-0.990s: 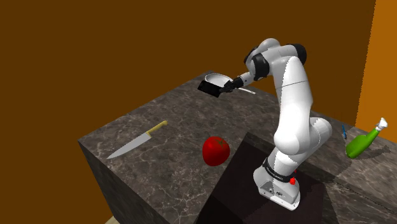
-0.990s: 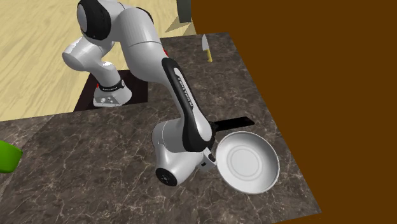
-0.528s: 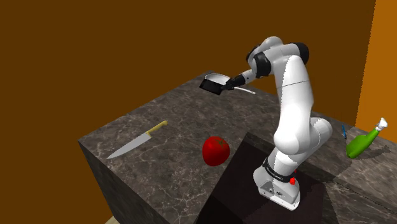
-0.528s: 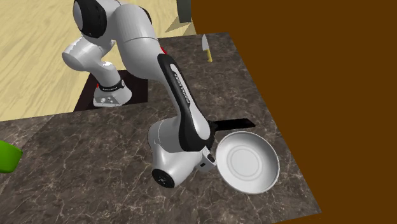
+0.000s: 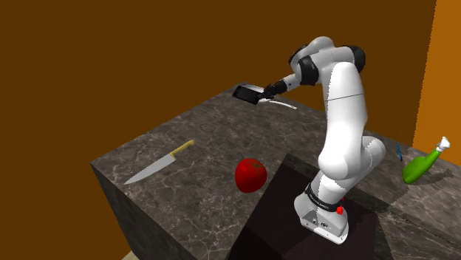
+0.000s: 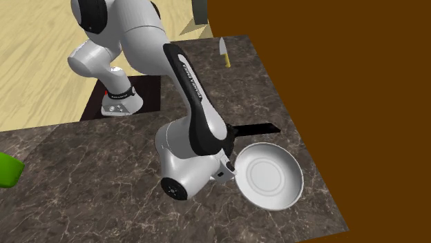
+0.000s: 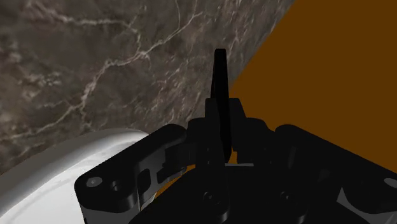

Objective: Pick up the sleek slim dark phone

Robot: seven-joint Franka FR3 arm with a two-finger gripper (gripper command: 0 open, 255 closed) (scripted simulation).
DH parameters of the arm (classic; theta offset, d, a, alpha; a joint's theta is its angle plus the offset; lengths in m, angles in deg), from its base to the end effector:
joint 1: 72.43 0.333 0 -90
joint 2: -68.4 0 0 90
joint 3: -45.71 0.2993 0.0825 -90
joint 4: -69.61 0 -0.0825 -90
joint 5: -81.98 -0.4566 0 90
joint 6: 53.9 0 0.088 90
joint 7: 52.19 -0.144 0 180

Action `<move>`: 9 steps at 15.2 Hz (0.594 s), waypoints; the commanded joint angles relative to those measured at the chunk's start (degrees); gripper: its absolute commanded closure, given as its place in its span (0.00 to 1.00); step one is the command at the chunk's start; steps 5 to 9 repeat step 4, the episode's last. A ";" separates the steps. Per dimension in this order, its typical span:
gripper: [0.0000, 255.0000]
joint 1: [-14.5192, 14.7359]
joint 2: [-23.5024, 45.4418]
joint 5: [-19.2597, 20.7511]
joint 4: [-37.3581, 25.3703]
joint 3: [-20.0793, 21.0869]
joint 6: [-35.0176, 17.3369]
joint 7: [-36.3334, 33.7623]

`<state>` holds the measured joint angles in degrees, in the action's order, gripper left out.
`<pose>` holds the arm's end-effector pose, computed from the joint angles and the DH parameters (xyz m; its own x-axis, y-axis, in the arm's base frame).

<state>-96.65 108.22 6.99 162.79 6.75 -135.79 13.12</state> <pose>0.4704 -0.5028 0.2103 0.8435 -0.4479 0.2966 -0.0213 -0.5796 -0.8146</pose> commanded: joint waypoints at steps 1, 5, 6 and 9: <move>1.00 0.18 -0.97 0.43 -0.03 -0.35 0.42 -0.80; 1.00 0.28 -1.49 0.65 -0.10 -0.53 0.63 -1.27; 1.00 0.28 -1.49 0.65 -0.10 -0.53 0.63 -1.27; 1.00 0.28 -1.49 0.65 -0.10 -0.53 0.63 -1.27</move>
